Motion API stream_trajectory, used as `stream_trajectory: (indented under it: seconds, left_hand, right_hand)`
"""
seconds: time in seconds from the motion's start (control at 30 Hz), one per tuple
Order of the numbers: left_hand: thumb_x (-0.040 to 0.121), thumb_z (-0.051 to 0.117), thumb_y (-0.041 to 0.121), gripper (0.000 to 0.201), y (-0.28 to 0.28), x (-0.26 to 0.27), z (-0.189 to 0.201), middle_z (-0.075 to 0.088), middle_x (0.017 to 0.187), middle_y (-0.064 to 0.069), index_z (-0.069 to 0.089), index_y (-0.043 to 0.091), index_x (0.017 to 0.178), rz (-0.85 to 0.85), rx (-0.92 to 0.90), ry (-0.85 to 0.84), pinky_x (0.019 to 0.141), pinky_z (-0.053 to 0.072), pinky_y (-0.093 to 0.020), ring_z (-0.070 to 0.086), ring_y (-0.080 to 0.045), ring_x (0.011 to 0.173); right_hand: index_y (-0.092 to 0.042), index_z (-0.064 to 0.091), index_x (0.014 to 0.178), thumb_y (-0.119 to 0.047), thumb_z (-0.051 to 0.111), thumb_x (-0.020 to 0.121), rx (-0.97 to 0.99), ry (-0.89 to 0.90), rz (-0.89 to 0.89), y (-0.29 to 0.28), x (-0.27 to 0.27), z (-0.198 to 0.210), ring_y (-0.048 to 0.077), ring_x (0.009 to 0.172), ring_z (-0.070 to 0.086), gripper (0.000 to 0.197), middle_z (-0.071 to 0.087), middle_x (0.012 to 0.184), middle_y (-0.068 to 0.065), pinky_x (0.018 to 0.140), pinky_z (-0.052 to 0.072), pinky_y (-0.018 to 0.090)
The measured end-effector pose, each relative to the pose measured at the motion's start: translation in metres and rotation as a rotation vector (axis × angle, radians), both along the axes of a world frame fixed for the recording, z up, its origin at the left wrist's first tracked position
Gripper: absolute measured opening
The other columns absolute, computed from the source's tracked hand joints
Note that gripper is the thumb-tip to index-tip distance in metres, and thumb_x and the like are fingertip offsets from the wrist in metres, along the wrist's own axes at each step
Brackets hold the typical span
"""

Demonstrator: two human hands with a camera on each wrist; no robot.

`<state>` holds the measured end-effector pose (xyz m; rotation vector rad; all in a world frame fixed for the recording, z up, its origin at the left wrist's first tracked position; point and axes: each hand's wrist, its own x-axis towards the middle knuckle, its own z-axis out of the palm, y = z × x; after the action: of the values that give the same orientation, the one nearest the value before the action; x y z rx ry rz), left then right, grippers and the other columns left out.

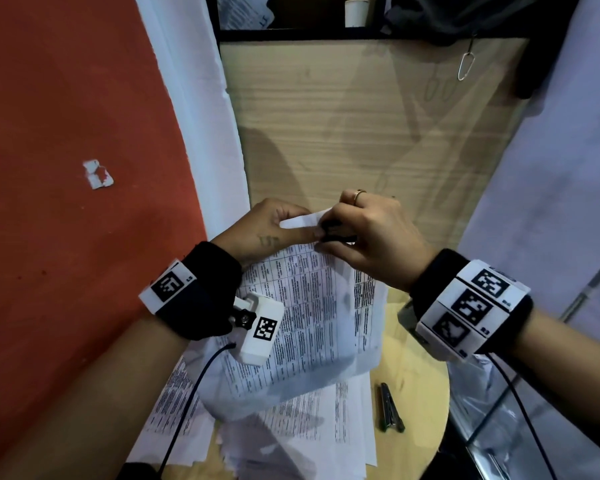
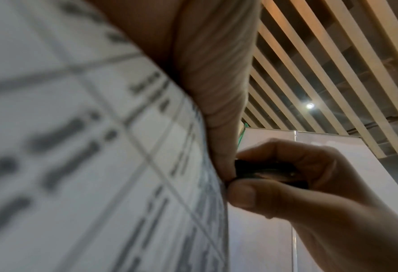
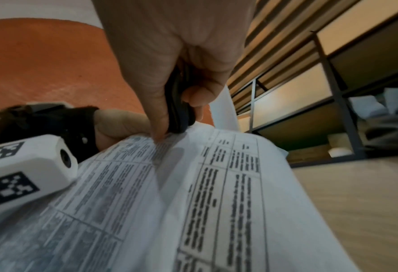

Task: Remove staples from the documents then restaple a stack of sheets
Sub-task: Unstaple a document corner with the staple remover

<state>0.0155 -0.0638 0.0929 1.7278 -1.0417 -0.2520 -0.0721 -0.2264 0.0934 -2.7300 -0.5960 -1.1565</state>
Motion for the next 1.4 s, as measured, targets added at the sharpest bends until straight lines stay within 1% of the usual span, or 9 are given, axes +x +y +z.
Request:
stream_trajectory:
  seconds: [0.17,0.37,0.57,0.7,0.8,0.9,1.0,1.13,1.4]
  left_hand:
    - [0.084,0.066,0.010,0.021,0.001,0.000,-0.003,0.063,0.080,-0.014,0.067,-0.010,0.091,0.008,-0.032,0.023,0.071,0.041,-0.029,0.056,-0.018,0.076]
    - [0.087,0.065,0.012,0.018,0.002,0.003,-0.006,0.068,0.085,-0.014,0.070,-0.004,0.090,0.017,-0.065,-0.012,0.077,0.045,-0.032,0.061,-0.018,0.081]
    - [0.072,0.069,0.043,0.029,0.004,0.020,-0.024,0.062,0.064,0.000,0.073,0.015,0.073,0.250,-0.067,-0.156,0.064,0.042,-0.031,0.055,-0.011,0.063]
    - [0.067,0.067,0.054,0.031,0.013,0.031,-0.033,0.066,0.064,-0.001,0.072,0.024,0.072,0.312,-0.010,-0.177,0.067,0.051,-0.040,0.059,-0.013,0.063]
    - [0.068,0.067,0.056,0.017,0.017,0.037,-0.032,0.066,0.061,0.010,0.069,0.039,0.066,0.323,0.034,-0.204,0.069,0.046,-0.033,0.061,-0.010,0.064]
    - [0.079,0.062,0.053,0.029,0.019,0.045,-0.035,0.071,0.084,-0.002,0.071,0.026,0.074,0.373,0.099,-0.284,0.074,0.046,-0.034,0.067,-0.026,0.087]
    - [0.077,0.057,0.060,0.034,0.022,0.050,-0.037,0.066,0.067,-0.004,0.063,0.030,0.063,0.373,0.175,-0.283,0.067,0.042,-0.035,0.062,-0.016,0.067]
    - [0.072,0.080,0.030,0.019,0.027,0.052,-0.036,0.061,0.053,0.017,0.064,0.029,0.062,0.321,0.203,-0.130,0.065,0.041,-0.026,0.053,0.007,0.055]
    - [0.063,0.086,0.014,0.020,0.028,0.052,-0.039,0.071,0.072,0.001,0.069,0.023,0.070,0.315,0.215,-0.055,0.077,0.056,-0.041,0.065,-0.013,0.064]
  right_hand:
    - [-0.008,0.068,0.084,-0.034,0.076,0.069,0.303,0.014,0.036,-0.001,0.003,-0.011,0.017,0.068,0.054,0.032,0.055,0.076,0.000,0.061,0.044,0.031]
    - [-0.005,0.069,0.083,-0.027,0.081,0.065,0.605,-0.044,0.129,0.001,0.007,-0.025,-0.005,0.074,0.053,0.031,0.059,0.077,-0.002,0.069,0.038,0.007]
    - [-0.020,0.067,0.082,-0.030,0.080,0.065,0.819,-0.054,0.083,0.001,0.008,-0.030,0.004,0.077,0.062,0.023,0.063,0.077,-0.009,0.072,0.048,0.015]
    - [-0.013,0.070,0.080,-0.031,0.081,0.069,0.777,0.068,-0.099,-0.006,0.012,-0.045,0.008,0.071,0.060,0.024,0.068,0.078,0.001,0.067,0.042,0.010]
    - [-0.010,0.070,0.082,-0.036,0.076,0.074,0.755,0.237,-0.204,-0.008,0.021,-0.067,0.010,0.068,0.058,0.028,0.066,0.076,-0.002,0.066,0.047,0.027]
    - [-0.007,0.067,0.088,-0.043,0.070,0.078,0.640,0.374,-0.299,-0.011,0.035,-0.085,0.020,0.081,0.060,0.038,0.065,0.085,0.005,0.068,0.044,0.033]
    - [-0.007,0.066,0.092,-0.042,0.070,0.079,0.574,0.431,-0.343,-0.011,0.045,-0.093,0.018,0.081,0.058,0.037,0.065,0.090,0.006,0.063,0.032,0.024]
    - [-0.008,0.066,0.096,-0.037,0.075,0.075,0.513,0.389,-0.312,-0.006,0.050,-0.094,0.023,0.091,0.059,0.037,0.066,0.097,0.010,0.067,0.035,0.026]
    - [-0.006,0.061,0.090,-0.029,0.077,0.074,0.633,0.275,-0.173,0.006,0.040,-0.087,0.020,0.085,0.056,0.032,0.055,0.089,0.003,0.075,0.046,0.032]
